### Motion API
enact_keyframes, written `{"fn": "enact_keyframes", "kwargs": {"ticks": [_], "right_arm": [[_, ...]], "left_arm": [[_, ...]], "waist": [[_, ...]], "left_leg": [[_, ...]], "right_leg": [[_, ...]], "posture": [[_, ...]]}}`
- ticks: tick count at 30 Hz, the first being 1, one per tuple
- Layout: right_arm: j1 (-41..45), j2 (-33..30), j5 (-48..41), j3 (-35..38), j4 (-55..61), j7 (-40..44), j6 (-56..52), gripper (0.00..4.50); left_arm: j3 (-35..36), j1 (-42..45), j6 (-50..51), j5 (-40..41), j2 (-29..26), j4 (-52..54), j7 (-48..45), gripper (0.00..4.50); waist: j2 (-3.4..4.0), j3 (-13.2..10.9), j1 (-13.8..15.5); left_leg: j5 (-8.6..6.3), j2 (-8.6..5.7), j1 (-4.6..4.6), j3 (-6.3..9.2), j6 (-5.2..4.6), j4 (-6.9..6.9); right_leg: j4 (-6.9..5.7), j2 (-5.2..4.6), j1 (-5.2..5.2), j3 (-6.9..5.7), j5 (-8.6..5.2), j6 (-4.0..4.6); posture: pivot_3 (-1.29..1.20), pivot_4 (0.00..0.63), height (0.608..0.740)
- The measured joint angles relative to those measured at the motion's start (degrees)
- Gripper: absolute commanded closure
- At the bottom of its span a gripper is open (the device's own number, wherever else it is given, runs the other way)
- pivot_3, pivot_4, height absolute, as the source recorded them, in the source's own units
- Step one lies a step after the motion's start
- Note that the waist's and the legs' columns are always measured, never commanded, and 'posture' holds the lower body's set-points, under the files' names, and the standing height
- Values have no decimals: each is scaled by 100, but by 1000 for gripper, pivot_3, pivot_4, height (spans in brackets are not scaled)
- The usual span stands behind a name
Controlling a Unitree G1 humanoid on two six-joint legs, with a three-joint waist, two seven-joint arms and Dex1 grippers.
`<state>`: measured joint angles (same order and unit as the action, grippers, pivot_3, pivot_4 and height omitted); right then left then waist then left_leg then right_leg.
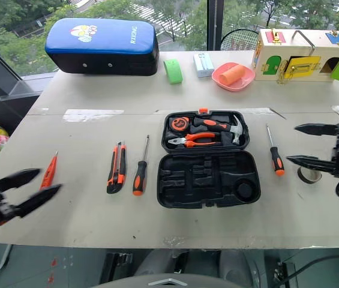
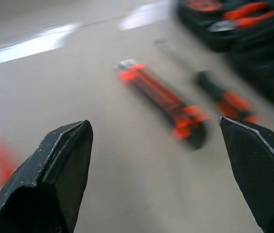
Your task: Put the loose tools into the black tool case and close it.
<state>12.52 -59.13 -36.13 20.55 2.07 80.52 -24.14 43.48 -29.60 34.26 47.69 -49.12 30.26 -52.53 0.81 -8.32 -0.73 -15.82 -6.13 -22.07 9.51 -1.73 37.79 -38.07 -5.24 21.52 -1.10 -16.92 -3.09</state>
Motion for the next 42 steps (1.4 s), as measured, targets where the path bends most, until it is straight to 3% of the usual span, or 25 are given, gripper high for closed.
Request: {"fn": "enact_keyframes", "kwargs": {"ticks": [5, 10, 13, 19, 23, 24, 26, 34, 40, 42], "right_arm": [[-10, 206, -532, -155, 1426, -458, -494, 0], [-87, 359, -933, -344, 2492, -841, -749, 0], [-36, 427, -1034, -437, 2744, -1045, -825, 0], [-47, 478, -1100, -495, 2870, -1260, -840, 0], [-32, 524, -1108, -549, 2889, -1398, -853, 0], [-30, 532, -1111, -587, 2893, -1431, -858, 0], [-29, 540, -1110, -611, 2893, -1477, -870, 0], [-20, 540, -1110, -613, 2892, -1595, -887, 0], [60, 569, -1127, -670, 2894, -1653, -916, 0], [100, 584, -1129, -706, 2894, -1668, -915, 0]], "left_arm": [[-1054, 1210, 1706, 1210, -500, 965, 1796, 54], [-2407, 2776, 3132, 2820, -338, 720, 4823, 54], [-3035, 3447, 3384, 3354, -134, 442, 6238, 54], [-3865, 4196, 3395, 4237, -2, 21, 7694, 54], [-4238, 4298, 3397, 4488, -65, -141, 8156, 54], [-4279, 4299, 3398, 4499, -103, -182, 8245, 638], [-4309, 4301, 3394, 4541, -170, -212, 8316, 1224], [-4558, 4517, 3330, 4787, -241, -341, 8388, 1224], [-4928, 4896, 3506, 4326, 29, -754, 8144, 1224], [-4968, 5009, 3600, 4198, 133, -902, 8080, 1751]], "waist": [[-4, -1, 23], [-27, -11, 44], [-45, -18, 59], [-59, -19, 101], [-60, -20, 120], [-61, -20, 126], [-61, -20, 142], [-64, -22, 158], [-64, -20, 171], [-60, -17, 191]], "left_leg": [[0, 22, 10, -20, 1, 0], [0, 22, 13, -42, 0, 2], [0, 23, 12, -48, 0, 6], [0, 23, 13, -62, 0, 7], [0, 24, 14, -71, 0, 7], [0, 24, 14, -72, 0, 7], [0, 24, 15, -77, 0, 7], [0, 24, 16, -85, 0, 8], [0, 24, 26, -98, 0, 8], [0, 24, 32, -101, -1, 15]], "right_leg": [[-8, 21, 1, 19, 2, 1], [-9, 24, 6, 42, 6, -7], [-15, 27, 10, 47, 7, -8], [-18, 27, 16, 60, 7, -8], [-24, 28, 21, 68, 7, -8], [-25, 28, 22, 69, 7, -8], [-26, 28, 23, 74, 7, -8], [-26, 28, 23, 79, 7, -8], [-37, 27, 21, 89, 7, -8], [-47, 26, 19, 93, 7, -9]], "posture": [[0, 150, 735], [0, 150, 735], [0, 150, 735], [0, 150, 735], [0, 150, 735], [0, 150, 735], [0, 150, 735], [0, 150, 735], [0, 150, 735], [0, 150, 735]]}}
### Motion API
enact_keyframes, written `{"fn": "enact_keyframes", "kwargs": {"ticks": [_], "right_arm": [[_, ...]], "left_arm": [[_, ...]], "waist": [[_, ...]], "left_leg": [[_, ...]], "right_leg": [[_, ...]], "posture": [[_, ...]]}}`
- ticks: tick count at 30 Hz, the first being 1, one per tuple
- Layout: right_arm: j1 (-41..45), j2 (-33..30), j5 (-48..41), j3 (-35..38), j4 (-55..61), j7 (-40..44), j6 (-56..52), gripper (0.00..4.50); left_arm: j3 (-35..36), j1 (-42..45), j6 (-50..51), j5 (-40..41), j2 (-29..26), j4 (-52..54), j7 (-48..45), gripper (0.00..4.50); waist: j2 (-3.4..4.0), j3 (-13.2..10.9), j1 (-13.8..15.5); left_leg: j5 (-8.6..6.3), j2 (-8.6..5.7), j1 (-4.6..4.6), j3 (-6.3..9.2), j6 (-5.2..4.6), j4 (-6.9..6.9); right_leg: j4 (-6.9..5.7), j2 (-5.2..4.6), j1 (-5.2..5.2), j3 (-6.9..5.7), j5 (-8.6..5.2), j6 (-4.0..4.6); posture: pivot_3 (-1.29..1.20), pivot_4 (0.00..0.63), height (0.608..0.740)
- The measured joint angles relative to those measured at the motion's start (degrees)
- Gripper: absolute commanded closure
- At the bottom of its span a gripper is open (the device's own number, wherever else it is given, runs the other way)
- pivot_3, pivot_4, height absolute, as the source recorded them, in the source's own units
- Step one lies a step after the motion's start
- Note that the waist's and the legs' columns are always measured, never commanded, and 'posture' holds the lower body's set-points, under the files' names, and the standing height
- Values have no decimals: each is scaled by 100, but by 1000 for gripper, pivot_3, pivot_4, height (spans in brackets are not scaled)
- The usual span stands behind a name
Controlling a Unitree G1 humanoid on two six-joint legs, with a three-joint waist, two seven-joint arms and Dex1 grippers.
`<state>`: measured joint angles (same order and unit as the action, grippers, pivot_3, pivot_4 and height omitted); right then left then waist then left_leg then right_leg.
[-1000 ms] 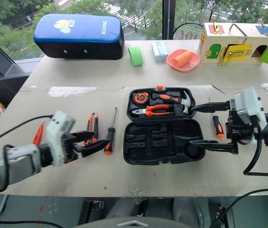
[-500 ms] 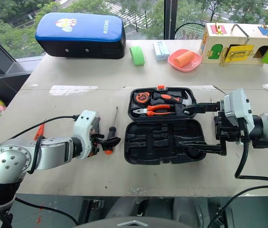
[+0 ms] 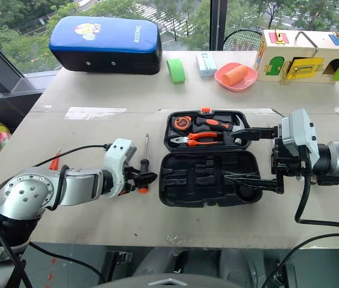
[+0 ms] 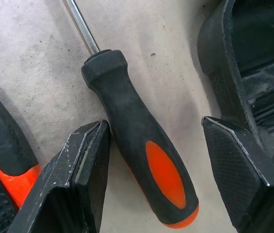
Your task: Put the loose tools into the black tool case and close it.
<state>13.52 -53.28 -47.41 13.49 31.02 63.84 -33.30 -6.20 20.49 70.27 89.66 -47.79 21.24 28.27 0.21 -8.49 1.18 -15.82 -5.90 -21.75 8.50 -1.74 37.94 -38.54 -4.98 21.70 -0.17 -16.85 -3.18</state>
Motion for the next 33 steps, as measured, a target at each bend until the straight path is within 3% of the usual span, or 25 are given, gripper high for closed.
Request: {"fn": "enact_keyframes", "kwargs": {"ticks": [4, 12, 16, 18, 20, 23, 27, 33], "right_arm": [[12, 17, -31, -12, 24, -58, -7, 0], [-129, 6, -45, -7, 70, -62, -8, 0], [-383, -130, 61, 0, 39, 38, 1, 0], [-515, -190, 167, 7, 16, 100, 44, 0], [-586, -213, 226, 24, -45, 123, 69, 0], [-725, -296, 390, 91, -98, 186, 127, 0], [-845, -301, 603, 121, -149, 151, 222, 0], [-1061, -288, 672, 131, 9, -69, 215, 0]], "left_arm": [[20, 252, 99, -256, 367, -428, -203, 3435], [110, 633, 409, -770, 228, -735, -992, 3546], [112, 1175, 203, -1751, -657, -532, -2701, 3548], [-89, 1469, -407, -2533, -1158, -339, -4204, 3549], [-228, 1598, -843, -2964, -1324, -265, -5098, 3549], [-1084, 2005, -2270, -4325, -1506, -241, -7351, 3563], [-2026, 2591, -3519, -5780, -968, -843, -8994, 3565], [-2949, 3133, -3796, -6936, 265, -1961, -9897, 3565]], "waist": [[4, 4, 109], [-25, -15, 98], [-60, -35, 31], [-61, -36, -3], [-61, -36, -30], [-61, -37, -38], [-65, -40, -36], [-82, -51, -60]], "left_leg": [[0, -1, 0, -3, 0, 25], [-1, 0, -15, -2, 0, 29], [0, 4, -47, -12, 2, 25], [0, 2, -71, -14, 1, 23], [0, 2, -88, -15, 1, 24], [0, 4, -93, -14, 1, 20], [-1, 3, -98, -14, -2, 34], [-3, 1, -108, -11, -8, 42]], "right_leg": [[-28, 0, 0, 2, 2, -3], [-35, 5, 19, 4, 4, -7], [-28, 10, 58, 14, 4, -6], [-16, 8, 76, 16, 5, -7], [-11, 7, 92, 16, 5, -8], [-6, 8, 94, 10, 5, -7], [-18, 8, 93, 9, 6, -9], [-24, 10, 100, 6, 9, -15]], "posture": [[0, 150, 735], [0, 150, 735], [0, 150, 735], [0, 150, 735], [0, 150, 735], [0, 150, 735], [0, 150, 735], [0, 150, 735]]}}
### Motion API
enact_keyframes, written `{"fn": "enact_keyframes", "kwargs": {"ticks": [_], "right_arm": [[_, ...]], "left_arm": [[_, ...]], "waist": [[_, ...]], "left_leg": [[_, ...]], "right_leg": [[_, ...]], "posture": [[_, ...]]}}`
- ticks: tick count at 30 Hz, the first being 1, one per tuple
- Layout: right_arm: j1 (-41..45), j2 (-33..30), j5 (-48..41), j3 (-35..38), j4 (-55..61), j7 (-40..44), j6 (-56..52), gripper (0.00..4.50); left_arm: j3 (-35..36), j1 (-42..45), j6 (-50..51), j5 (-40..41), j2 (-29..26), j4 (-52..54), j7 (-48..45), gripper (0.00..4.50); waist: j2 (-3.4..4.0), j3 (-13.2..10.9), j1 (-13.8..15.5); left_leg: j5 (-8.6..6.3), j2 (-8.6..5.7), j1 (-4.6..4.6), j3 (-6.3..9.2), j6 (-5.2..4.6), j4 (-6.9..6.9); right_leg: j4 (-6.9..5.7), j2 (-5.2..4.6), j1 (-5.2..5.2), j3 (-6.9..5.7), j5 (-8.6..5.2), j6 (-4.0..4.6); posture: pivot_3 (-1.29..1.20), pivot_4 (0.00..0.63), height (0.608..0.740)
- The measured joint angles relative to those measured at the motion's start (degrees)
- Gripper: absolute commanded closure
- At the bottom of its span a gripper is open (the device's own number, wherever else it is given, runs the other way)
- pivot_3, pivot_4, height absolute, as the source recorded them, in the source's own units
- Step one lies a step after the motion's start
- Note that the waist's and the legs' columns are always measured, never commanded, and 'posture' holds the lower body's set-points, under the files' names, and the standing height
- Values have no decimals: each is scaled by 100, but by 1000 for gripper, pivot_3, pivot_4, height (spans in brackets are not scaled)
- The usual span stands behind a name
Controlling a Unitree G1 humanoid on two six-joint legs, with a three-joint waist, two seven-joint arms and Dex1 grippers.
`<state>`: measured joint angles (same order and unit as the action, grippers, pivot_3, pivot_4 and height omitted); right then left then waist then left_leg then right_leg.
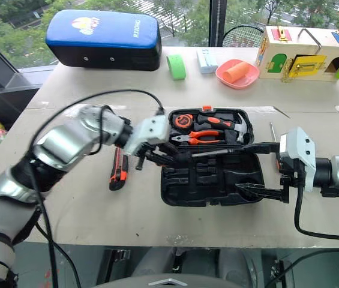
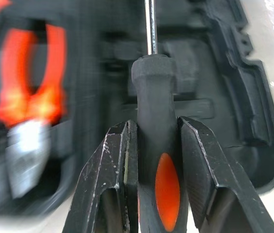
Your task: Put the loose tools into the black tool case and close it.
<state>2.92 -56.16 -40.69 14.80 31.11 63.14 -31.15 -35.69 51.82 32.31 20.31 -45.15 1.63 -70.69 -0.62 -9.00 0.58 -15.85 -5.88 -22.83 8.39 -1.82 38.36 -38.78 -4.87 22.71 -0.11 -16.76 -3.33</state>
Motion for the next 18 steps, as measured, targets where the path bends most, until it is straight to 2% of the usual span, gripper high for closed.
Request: {"fn": "enact_keyframes", "kwargs": {"ticks": [8, 16, 18], "right_arm": [[-170, 7, -11, 162, 166, -213, -9, 0], [-168, 57, -6, 161, 166, -319, 2, 0], [-162, 73, -5, 161, 166, -345, 4, 0]], "left_arm": [[-85, 200, -256, -954, 708, -929, -179, 3565], [-2, 246, -231, -1253, 1072, -1232, -380, 3565], [35, 246, -162, -1266, 1116, -1241, -390, 2559]], "waist": [[-6, -3, -33], [-8, -4, -16], [-8, -5, -11]], "left_leg": [[0, 1, 0, 1, 0, 5], [0, 1, 0, 1, 0, 9], [0, 1, 0, 1, 0, 9]], "right_leg": [[-7, 1, 1, -1, 2, -3], [-9, 1, 1, -1, 3, -4], [-9, 2, 1, -1, 3, -4]], "posture": [[0, 150, 735], [0, 150, 735], [0, 150, 735]]}}
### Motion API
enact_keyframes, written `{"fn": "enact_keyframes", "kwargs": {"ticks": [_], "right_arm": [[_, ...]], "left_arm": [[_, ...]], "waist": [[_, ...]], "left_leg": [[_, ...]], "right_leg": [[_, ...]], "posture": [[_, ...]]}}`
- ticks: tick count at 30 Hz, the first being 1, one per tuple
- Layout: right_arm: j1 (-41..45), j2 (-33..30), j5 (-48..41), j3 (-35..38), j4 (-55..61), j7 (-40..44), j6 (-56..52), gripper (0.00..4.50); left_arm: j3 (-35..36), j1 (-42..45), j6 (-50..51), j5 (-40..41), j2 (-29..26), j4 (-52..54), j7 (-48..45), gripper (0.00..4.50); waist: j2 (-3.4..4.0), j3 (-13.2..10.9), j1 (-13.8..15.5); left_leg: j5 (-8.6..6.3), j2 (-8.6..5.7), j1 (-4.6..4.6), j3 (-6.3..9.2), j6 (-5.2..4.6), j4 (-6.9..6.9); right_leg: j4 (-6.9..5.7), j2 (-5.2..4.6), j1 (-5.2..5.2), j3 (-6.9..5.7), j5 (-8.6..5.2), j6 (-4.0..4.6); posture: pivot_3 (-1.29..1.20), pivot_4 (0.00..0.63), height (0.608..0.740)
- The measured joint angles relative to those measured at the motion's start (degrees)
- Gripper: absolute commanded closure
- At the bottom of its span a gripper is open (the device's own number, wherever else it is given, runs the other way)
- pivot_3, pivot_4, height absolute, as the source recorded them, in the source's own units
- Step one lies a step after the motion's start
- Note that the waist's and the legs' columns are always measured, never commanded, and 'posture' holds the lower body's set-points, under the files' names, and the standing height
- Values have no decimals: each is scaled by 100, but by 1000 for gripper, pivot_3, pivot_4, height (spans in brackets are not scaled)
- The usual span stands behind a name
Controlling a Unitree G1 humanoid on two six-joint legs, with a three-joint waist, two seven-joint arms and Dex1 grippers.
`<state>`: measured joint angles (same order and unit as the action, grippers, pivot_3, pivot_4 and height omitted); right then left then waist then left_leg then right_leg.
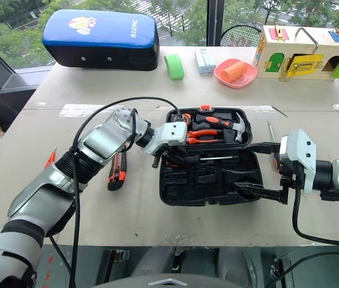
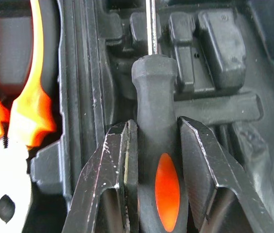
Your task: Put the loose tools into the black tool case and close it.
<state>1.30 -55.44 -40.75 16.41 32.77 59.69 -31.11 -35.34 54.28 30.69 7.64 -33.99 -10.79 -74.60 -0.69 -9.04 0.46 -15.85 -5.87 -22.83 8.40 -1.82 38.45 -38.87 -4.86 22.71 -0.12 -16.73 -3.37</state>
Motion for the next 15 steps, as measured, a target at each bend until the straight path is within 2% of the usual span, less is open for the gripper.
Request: {"fn": "enact_keyframes", "kwargs": {"ticks": [1, 6, 12, 15], "right_arm": [[0, 7, 0, 0, 0, -8, 0, 0], [-1, 11, 0, 0, 0, -3, 6, 0], [-5, 18, -2, 0, -6, -1, 7, 0], [4, 31, 1, -1, -20, -1, 9, 0]], "left_arm": [[51, 0, 39, -5, 34, 2, -30, 2372], [278, 37, 361, 50, 51, 234, -92, 109], [689, 221, 891, 289, -173, 826, -306, 109], [694, 205, 942, 277, -99, 840, -239, 873]], "waist": [[0, 0, 4], [0, 0, 27], [0, 0, 22], [0, 0, 29]], "left_leg": [[0, 0, 0, 0, 0, 0], [0, 0, 0, 2, 0, 23], [0, 1, 0, 3, 0, 21], [0, 1, -1, 3, 0, 21]], "right_leg": [[0, 0, 0, 0, 0, 0], [-10, 4, -6, 0, 6, -8], [-7, 6, -6, 1, 7, -8], [-6, 5, -6, 1, 7, -8]], "posture": [[0, 150, 735], [0, 150, 735], [0, 150, 735], [0, 150, 735]]}}
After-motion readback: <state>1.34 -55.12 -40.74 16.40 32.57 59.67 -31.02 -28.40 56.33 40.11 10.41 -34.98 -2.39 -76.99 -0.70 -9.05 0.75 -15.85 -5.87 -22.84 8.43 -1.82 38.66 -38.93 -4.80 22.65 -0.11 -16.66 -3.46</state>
